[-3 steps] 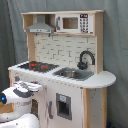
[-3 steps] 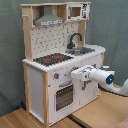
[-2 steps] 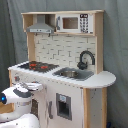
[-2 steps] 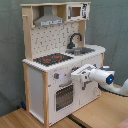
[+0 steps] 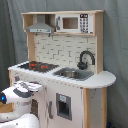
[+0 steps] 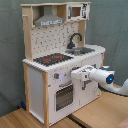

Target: Play with the kitchen

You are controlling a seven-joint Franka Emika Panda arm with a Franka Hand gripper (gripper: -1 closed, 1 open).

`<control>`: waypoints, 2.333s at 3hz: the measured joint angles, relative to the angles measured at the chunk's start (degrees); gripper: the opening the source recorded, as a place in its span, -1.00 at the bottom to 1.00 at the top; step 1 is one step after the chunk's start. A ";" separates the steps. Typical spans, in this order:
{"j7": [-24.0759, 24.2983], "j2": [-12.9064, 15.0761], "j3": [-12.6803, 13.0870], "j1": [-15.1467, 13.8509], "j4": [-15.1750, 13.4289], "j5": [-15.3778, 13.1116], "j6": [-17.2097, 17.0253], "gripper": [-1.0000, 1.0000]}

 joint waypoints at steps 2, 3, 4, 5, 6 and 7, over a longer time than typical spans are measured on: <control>4.81 0.14 0.27 3.51 -0.85 0.00 -0.85 1.00; 6.31 0.14 0.10 8.18 -3.55 0.05 -2.48 1.00; 7.40 0.15 -1.75 12.73 -5.62 0.13 -4.96 1.00; 8.42 0.14 -4.56 16.67 -5.51 0.14 -8.12 1.00; 11.41 -0.14 -5.09 21.39 -5.36 0.14 -11.59 1.00; 15.13 -0.59 -4.83 25.54 -5.23 0.14 -14.93 1.00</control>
